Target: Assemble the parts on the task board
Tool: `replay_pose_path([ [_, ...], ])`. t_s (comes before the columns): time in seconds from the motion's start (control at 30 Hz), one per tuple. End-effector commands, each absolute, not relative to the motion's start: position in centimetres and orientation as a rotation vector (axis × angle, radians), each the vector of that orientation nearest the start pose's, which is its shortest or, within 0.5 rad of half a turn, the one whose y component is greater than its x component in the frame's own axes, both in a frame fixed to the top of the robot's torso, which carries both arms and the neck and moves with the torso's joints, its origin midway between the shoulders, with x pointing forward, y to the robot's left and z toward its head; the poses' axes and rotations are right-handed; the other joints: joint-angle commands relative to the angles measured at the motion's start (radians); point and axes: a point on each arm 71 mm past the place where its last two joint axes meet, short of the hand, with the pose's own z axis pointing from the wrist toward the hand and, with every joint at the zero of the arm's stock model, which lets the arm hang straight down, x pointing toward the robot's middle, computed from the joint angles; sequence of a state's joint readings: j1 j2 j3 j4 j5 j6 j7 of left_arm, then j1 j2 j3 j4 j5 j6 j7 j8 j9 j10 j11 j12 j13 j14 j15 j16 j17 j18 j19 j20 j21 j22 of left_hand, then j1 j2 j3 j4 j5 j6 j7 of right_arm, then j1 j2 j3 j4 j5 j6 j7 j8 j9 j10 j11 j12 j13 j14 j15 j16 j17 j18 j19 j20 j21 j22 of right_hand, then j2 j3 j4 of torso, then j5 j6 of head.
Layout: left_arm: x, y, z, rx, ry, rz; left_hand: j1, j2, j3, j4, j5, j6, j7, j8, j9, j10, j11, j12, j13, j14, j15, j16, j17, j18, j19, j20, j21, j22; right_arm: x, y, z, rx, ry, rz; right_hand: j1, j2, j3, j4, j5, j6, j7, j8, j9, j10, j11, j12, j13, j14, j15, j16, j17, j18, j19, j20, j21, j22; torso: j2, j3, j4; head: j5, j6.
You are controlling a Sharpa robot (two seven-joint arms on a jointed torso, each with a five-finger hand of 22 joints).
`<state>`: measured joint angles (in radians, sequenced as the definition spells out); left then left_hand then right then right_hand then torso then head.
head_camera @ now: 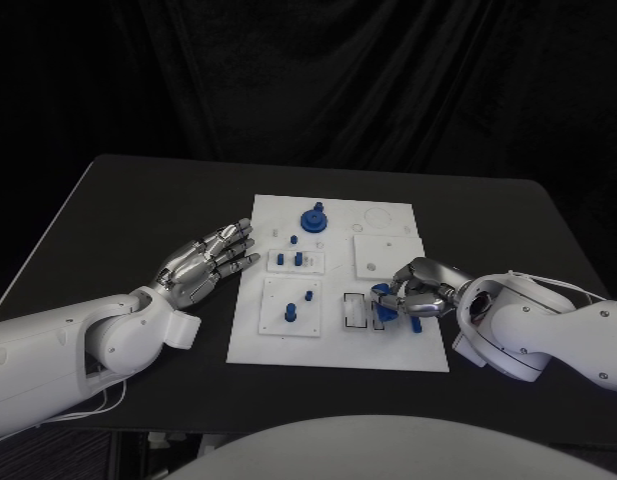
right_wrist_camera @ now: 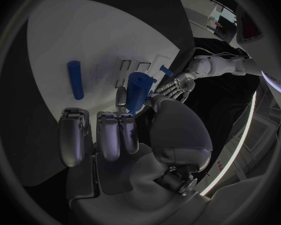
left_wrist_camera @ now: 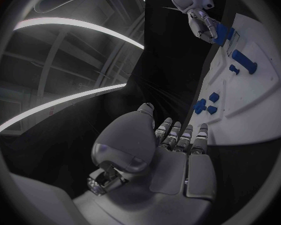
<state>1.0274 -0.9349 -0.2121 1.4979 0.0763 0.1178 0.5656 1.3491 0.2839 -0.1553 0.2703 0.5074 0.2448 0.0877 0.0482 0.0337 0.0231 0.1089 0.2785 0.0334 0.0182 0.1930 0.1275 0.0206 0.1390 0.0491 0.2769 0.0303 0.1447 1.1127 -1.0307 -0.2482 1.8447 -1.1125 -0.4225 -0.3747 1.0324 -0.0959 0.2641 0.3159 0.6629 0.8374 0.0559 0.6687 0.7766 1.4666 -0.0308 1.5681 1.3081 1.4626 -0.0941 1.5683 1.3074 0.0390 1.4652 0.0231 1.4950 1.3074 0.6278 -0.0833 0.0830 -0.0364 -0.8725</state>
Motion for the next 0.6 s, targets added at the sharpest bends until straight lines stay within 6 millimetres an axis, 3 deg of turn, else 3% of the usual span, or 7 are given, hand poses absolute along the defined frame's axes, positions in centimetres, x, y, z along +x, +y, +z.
replay_pose_path([
  [0.03,41.1,24.6,-30.0,-1.314,1.587,-1.839,0.010,-0.003,0.006,-0.003,0.004,-0.001,0.003,0.005,0.001,0.000,-0.005,0.002,0.001,-0.001,0.007,0.005,0.001,0.017,0.002,0.006,0.003,-0.001,36.7,-21.8,-27.9,0.365,2.138,0.599,-0.011,0.004,0.040,-0.033,-0.029,-0.023,-0.017,-0.010,-0.002,0.104,0.000,0.003,0.263,0.108,0.005,0.003,0.263,-0.020,0.072,-0.002,0.003,0.238,0.000,0.0002,-0.0003,0.001,0.000],
  [0.2,41.1,24.5,-30.0,-1.314,1.590,-1.841,0.010,-0.003,0.006,-0.003,0.004,-0.001,0.003,0.005,0.001,0.000,-0.005,0.002,0.001,-0.001,0.007,0.005,0.001,0.017,0.002,0.006,0.003,-0.001,37.0,-21.1,-28.1,0.355,2.144,0.602,-0.027,0.016,0.030,-0.029,-0.100,-0.023,-0.014,-0.020,-0.008,0.104,0.004,0.003,0.263,0.108,0.008,0.003,0.263,-0.019,0.071,0.001,0.002,0.237,0.000,0.0000,0.0002,-0.002,0.000],
  [0.5,41.2,24.4,-30.0,-1.314,1.593,-1.842,0.011,-0.002,0.006,-0.003,0.005,-0.002,0.003,0.005,0.001,0.000,-0.005,0.002,0.001,-0.001,0.007,0.005,0.001,0.017,0.002,0.006,0.003,-0.001,37.4,-20.3,-28.4,0.342,2.153,0.605,-0.062,0.031,0.004,-0.026,-0.179,-0.021,-0.008,-0.031,-0.015,0.104,0.008,0.003,0.263,0.108,0.012,0.003,0.263,-0.018,0.069,0.005,-0.001,0.236,0.000,-0.0003,-0.0021,0.004,0.000],
  [0.6,41.2,24.4,-30.1,-1.314,1.594,-1.842,0.011,-0.002,0.006,-0.003,0.005,-0.002,0.003,0.005,0.001,0.000,-0.005,0.002,0.001,-0.001,0.007,0.005,0.001,0.017,0.002,0.006,0.003,-0.001,37.4,-20.3,-28.5,0.338,2.161,0.601,-0.103,0.047,-0.026,-0.025,-0.265,-0.024,-0.006,-0.039,-0.021,0.104,0.011,0.003,0.263,0.108,0.014,0.003,0.263,-0.018,0.068,0.007,-0.004,0.235,0.000,-0.0007,-0.0009,0.003,0.000],
])
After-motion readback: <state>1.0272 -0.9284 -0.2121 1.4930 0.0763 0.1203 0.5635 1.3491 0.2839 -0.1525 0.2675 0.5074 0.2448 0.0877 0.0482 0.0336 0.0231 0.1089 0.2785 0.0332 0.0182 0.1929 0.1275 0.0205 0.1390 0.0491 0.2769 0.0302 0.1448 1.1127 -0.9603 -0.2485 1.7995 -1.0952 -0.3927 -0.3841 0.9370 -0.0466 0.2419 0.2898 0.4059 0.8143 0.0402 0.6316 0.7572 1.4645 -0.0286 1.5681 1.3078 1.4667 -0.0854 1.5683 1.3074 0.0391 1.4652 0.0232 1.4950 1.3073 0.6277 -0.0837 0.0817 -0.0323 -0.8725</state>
